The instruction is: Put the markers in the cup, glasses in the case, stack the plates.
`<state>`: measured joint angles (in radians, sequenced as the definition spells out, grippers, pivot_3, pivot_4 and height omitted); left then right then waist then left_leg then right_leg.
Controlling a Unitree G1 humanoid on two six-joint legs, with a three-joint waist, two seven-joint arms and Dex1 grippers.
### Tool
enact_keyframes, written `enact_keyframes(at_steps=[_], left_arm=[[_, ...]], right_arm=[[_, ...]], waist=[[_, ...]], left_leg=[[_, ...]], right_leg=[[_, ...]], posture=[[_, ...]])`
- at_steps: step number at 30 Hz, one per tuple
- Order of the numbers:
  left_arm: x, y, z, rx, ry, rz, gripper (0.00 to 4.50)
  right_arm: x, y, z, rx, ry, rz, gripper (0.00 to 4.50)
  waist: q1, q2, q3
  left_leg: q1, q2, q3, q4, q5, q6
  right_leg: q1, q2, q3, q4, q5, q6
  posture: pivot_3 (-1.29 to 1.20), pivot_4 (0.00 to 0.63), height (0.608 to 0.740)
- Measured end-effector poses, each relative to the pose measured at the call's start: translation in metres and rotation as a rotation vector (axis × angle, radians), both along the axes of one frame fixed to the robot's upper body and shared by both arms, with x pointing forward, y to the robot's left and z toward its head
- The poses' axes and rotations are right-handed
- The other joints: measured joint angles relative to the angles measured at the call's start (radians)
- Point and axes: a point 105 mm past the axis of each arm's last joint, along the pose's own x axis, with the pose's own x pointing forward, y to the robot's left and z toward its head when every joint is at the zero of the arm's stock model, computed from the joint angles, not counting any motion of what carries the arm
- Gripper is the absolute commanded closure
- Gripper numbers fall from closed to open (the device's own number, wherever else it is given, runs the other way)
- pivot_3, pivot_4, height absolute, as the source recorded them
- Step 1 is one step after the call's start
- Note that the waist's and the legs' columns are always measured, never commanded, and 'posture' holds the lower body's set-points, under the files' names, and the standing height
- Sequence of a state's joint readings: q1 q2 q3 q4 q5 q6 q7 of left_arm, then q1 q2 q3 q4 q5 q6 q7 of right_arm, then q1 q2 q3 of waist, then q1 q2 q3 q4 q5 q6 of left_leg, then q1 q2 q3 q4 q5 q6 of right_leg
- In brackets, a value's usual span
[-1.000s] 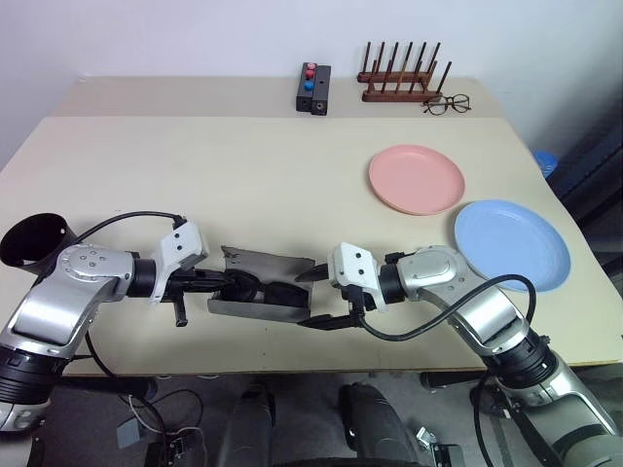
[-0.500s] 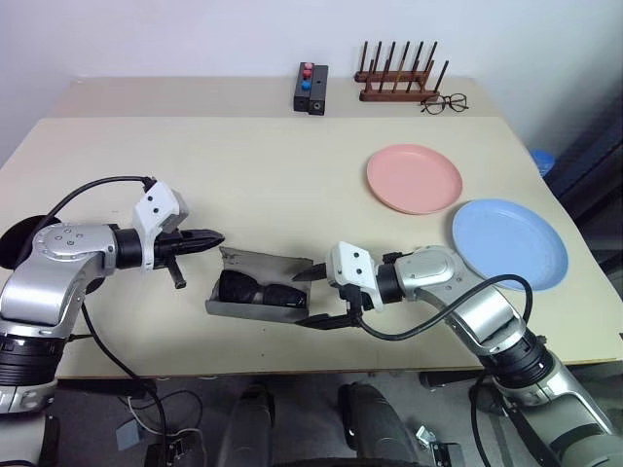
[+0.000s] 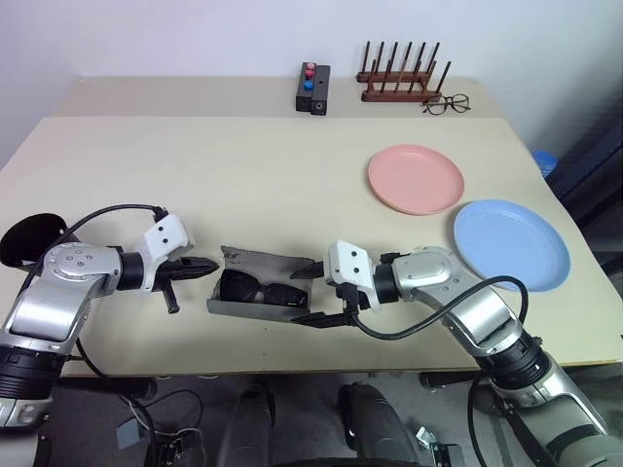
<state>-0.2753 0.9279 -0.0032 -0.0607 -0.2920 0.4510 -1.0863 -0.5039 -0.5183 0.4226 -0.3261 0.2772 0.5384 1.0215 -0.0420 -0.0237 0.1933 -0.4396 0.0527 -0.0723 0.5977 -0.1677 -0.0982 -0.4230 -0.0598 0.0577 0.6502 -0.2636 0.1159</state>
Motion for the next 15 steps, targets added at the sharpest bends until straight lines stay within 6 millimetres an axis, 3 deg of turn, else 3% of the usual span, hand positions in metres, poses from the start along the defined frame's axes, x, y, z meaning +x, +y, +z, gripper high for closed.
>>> enact_keyframes(at_steps=[15], left_arm=[[-0.012,-0.008,-0.008,0.009,0.074,-0.110,4.47]], right_arm=[[0.001,0.006,-0.003,0.030,-0.002,-0.041,0.97]], waist=[[0.000,0.000,0.000]], left_leg=[[0.000,0.000,0.000,0.000,0.000,0.000]], right_leg=[[0.000,0.000,0.000,0.000,0.000,0.000]], posture=[[0.00,0.150,0.740]])
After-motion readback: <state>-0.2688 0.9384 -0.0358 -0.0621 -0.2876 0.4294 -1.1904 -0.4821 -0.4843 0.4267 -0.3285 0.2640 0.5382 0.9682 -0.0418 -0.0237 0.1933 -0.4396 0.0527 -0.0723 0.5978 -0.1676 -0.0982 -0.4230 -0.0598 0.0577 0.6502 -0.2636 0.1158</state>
